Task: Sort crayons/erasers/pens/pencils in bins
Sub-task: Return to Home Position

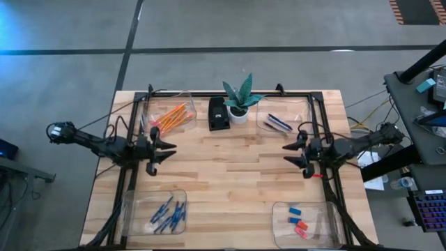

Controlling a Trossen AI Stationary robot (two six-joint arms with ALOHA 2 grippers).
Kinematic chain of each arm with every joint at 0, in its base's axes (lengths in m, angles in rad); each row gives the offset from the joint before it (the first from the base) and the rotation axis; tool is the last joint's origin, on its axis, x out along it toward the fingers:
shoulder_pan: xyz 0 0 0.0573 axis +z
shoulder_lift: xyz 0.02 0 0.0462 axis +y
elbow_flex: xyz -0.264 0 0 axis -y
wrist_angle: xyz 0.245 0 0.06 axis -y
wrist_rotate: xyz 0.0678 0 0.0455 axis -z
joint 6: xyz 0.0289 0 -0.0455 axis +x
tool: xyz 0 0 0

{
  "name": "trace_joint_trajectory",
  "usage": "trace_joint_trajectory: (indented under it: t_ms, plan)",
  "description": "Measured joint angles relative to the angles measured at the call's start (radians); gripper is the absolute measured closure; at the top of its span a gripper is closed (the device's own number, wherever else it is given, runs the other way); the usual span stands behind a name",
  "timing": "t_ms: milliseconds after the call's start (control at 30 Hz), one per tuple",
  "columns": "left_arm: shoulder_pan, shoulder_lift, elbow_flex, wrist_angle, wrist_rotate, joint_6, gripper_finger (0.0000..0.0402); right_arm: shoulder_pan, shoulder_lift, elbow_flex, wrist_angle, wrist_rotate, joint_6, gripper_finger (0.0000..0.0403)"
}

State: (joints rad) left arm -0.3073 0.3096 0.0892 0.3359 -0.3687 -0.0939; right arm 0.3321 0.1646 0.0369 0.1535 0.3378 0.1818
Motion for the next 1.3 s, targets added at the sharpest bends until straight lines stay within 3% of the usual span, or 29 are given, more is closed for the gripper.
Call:
trace_joint_trajectory:
  t_ms: [300, 1300]
  plan:
    - [0.000, 0.006, -0.067, 0.136, 0.002, 0.004, 0.0315, -0.001, 0.002, -0.025, 0.016, 0.003, 0.013, 0.0200]
    - [0.000, 0.011, -0.083, 0.143, -0.023, -0.003, 0.0315, -0.002, 0.002, -0.026, 0.008, 0.003, 0.001, 0.0200]
